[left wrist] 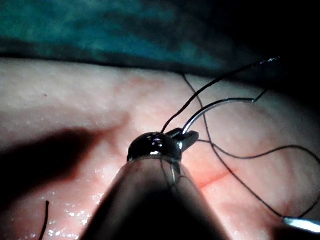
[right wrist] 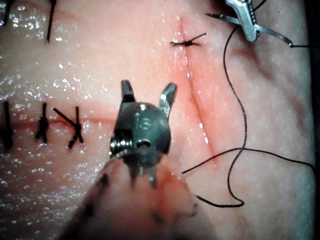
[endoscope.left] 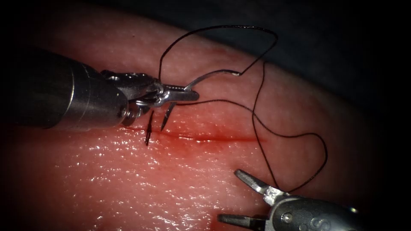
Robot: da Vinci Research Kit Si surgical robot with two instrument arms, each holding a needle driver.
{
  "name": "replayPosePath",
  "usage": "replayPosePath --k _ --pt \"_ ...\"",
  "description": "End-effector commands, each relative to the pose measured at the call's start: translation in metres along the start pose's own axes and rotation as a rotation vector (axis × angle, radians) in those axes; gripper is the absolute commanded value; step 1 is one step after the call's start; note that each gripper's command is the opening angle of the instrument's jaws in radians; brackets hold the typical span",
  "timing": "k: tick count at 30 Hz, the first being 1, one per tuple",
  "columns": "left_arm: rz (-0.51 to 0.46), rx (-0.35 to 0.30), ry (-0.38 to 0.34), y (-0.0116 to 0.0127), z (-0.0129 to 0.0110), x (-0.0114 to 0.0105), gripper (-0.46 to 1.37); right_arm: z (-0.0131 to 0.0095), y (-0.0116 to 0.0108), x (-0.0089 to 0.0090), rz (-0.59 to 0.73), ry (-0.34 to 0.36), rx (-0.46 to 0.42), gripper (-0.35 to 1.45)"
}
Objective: Wound Closure
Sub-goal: Hand over the needle to the right tool.
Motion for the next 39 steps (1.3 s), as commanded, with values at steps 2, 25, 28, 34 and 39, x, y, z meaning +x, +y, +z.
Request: replayPosePath --k 2,25,28,34,39 --pt "0.047 -0.033 0.032 0.0001 -0.0001 0.0025 -0.35 0.0 0.0 0.0 0.0 0.0 0.002 0.89" --pt "0.48 -0.135 0.207 -0.0044 0.0041 0.0142 -0.35 -0.0006 0.0001 -0.0004 -0.004 0.0 0.005 0.88" --pt "0.429 -0.191 0.19 -0.0041 0.004 0.0115 -0.35 -0.0007 0.0002 -0.0005 -0.003 -0.001 0.004 0.88" --pt "0.287 -0.279 0.142 -0.0038 0.0036 0.005 -0.35 -0.0006 0.0003 -0.0004 -0.003 0.001 0.002 0.88" --pt "0.192 -0.327 0.13 -0.0041 0.0031 0.0008 -0.35 -0.0007 0.0002 -0.0004 0.009 0.002 0.003 0.88"
